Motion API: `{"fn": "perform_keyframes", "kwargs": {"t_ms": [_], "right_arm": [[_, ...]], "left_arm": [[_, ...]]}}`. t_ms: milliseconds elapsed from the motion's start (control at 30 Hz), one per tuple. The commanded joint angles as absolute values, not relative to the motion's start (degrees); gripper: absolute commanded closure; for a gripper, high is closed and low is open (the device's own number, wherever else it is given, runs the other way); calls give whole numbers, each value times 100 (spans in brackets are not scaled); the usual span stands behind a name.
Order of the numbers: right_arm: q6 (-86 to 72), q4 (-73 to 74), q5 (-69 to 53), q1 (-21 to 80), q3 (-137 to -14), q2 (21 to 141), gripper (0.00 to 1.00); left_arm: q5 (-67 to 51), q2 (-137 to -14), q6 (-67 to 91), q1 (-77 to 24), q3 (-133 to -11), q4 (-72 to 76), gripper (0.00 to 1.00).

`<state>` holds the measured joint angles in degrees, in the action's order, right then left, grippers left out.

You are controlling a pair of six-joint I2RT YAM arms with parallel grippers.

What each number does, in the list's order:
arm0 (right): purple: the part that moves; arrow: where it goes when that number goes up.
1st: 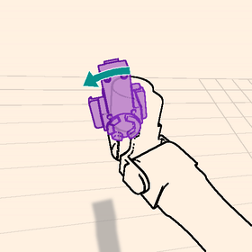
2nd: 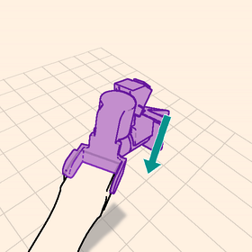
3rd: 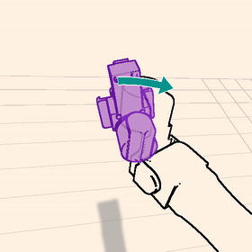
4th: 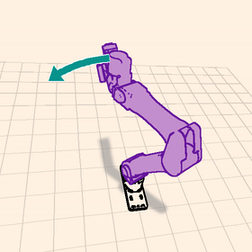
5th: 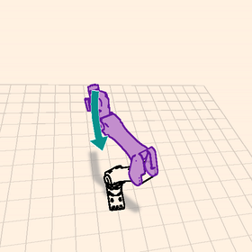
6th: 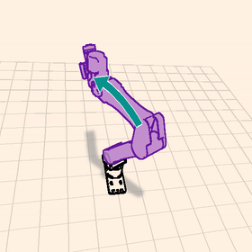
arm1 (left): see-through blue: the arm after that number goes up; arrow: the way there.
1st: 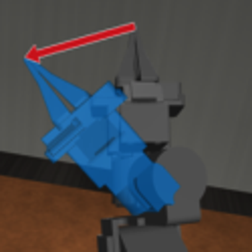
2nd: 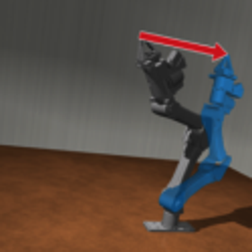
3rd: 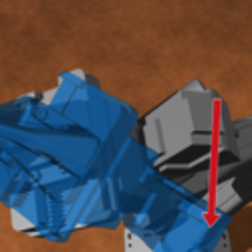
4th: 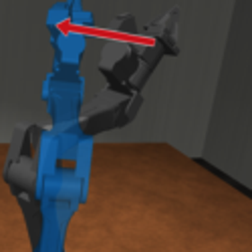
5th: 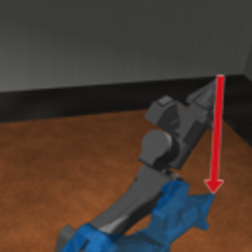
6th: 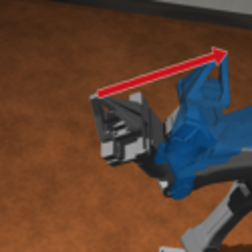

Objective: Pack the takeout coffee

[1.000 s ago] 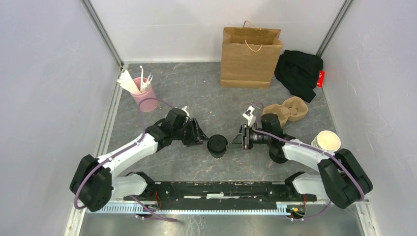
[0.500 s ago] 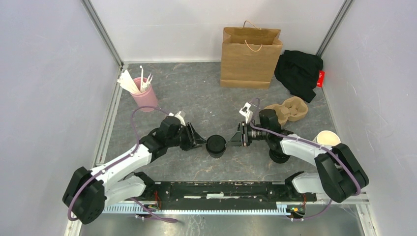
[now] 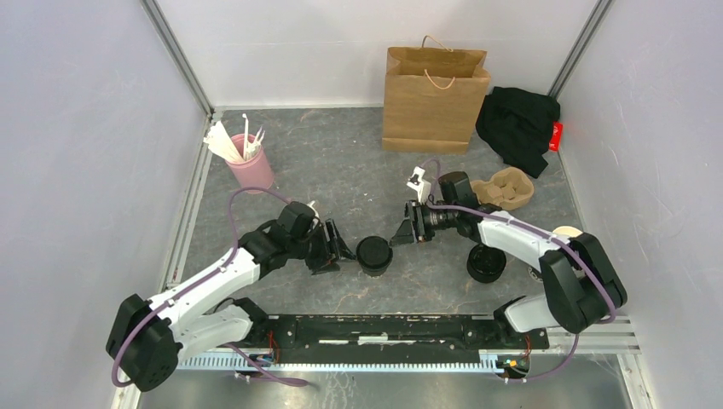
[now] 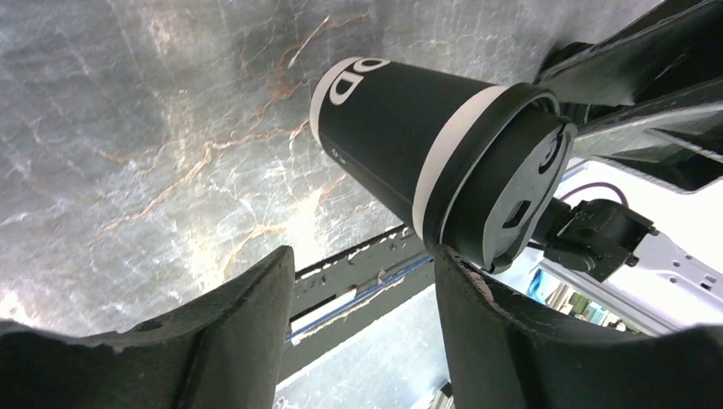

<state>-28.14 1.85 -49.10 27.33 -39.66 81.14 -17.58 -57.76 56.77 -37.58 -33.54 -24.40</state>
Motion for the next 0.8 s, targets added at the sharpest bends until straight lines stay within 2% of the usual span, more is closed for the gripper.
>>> {"fn": "perform_keyframes", "kwargs": {"t_ms": [0,133,233,300,367,433,600,767], "right_arm": [[-2652,783,-4601,2750,-4435,7940,52],[-2778,721,-4654,2734,-4316,7699,45],[-2941,534,-4711,2722,-4022,7574,45],[-3172,184,-4787,2720,-3803,7535,48],[-3348,-125,-4861,2724,-3632,7538,56],[-3411,-263,-4943,2720,-3565,7604,58],[-3458,-432,-5061,2742,-3487,7740,58],[-3562,-589,-5098,2760,-3351,7708,52]], "left_arm": [[-1533,-5627,5514,-3806,-3838,-3208,29],[-1436,-5549,5513,-3739,-3990,-3311,25],[-1493,-5665,5475,-3633,-3970,-3136,25],[-1551,-5817,5395,-3524,-3975,-3018,25],[-1616,-5989,5312,-3449,-3993,-2903,25],[-1655,-6130,5248,-3399,-4011,-2814,26],[-1655,-6212,5134,-3371,-4131,-2814,25],[-1655,-6119,5142,-3358,-4128,-2785,23]]}}
